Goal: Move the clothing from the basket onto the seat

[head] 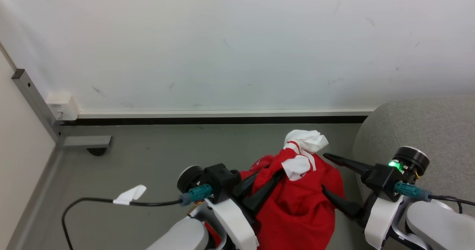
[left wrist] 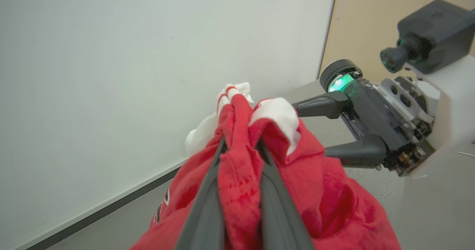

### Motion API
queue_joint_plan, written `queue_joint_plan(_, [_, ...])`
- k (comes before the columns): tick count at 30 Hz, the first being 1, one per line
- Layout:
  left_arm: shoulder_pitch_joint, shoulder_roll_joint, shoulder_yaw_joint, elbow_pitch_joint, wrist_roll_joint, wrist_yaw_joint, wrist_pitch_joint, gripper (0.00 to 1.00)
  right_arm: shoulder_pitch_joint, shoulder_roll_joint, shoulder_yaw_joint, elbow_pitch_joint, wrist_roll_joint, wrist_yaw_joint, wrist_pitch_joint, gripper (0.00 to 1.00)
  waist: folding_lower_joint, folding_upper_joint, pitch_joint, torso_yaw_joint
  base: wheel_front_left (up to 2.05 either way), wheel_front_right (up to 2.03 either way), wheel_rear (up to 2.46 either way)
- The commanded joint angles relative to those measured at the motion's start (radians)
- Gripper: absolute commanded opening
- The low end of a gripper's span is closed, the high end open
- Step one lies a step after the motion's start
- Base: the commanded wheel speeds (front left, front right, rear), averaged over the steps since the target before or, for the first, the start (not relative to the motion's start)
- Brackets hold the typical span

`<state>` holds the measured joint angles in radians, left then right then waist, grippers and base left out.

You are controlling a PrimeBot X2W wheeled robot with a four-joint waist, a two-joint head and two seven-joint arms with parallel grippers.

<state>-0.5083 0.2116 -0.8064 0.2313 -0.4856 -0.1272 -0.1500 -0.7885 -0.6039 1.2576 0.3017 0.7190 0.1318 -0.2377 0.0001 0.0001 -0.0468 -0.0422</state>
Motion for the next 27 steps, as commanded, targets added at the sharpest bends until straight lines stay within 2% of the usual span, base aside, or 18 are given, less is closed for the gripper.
queue_joint_plan(1, [-0.014, 0.003, -0.017, -0.003, -0.023, -0.003, -0.011, 0.0, -0.016, 0.006, 0.01, -0.01, 0.009, -0.002, -0.006, 1.0, -0.0001, -0.0001, 0.0, 0.0, 0.0, 0.0, 0.0])
queue_joint_plan(6, [-0.05, 0.018, -0.101, -0.011, -0.111, -0.004, -0.037, 0.0, -0.019, 0.023, 0.022, -0.058, 0.022, -0.002, -0.01, 1.0, -0.0001, -0.0001, 0.002, 0.002, 0.0, 0.0, 0.0])
queue_joint_plan(16, [-0.125, 0.039, -0.2, 0.012, -0.227, -0.004, -0.087, 0.0, 0.044, 0.042, 0.024, -0.111, 0.022, -0.002, 0.071, 1.0, -0.0001, -0.0001, 0.011, 0.005, 0.0, 0.0, 0.0])
queue_joint_plan(17, [-0.132, 0.039, -0.207, 0.015, -0.238, -0.004, -0.091, 0.0, 0.044, 0.046, 0.024, -0.111, 0.026, -0.002, 0.077, 0.77, -0.0001, -0.0001, 0.012, 0.005, 0.0, 0.0, 0.0])
queue_joint_plan(18, [-0.139, 0.04, -0.214, 0.02, -0.248, -0.004, -0.093, 0.0, 0.041, 0.05, 0.024, -0.107, 0.032, -0.002, 0.077, 0.36, -0.0001, -0.0001, 0.013, 0.004, 0.0, 0.0, 0.0])
queue_joint_plan(19, [-0.145, 0.041, -0.221, 0.026, -0.255, -0.004, -0.097, 0.0, 0.037, 0.054, 0.024, -0.1, 0.037, -0.002, 0.078, 0.0, -0.0001, -0.0001, 0.014, 0.004, 0.0, 0.0, 0.0])
queue_joint_plan(27, [-0.176, 0.038, -0.224, 0.098, -0.271, -0.004, -0.11, 0.0, -0.01, 0.092, 0.023, -0.005, 0.074, -0.002, 0.034, 0.0, -0.0001, -0.0001, 0.023, 0.004, 0.0, 0.0, 0.0])
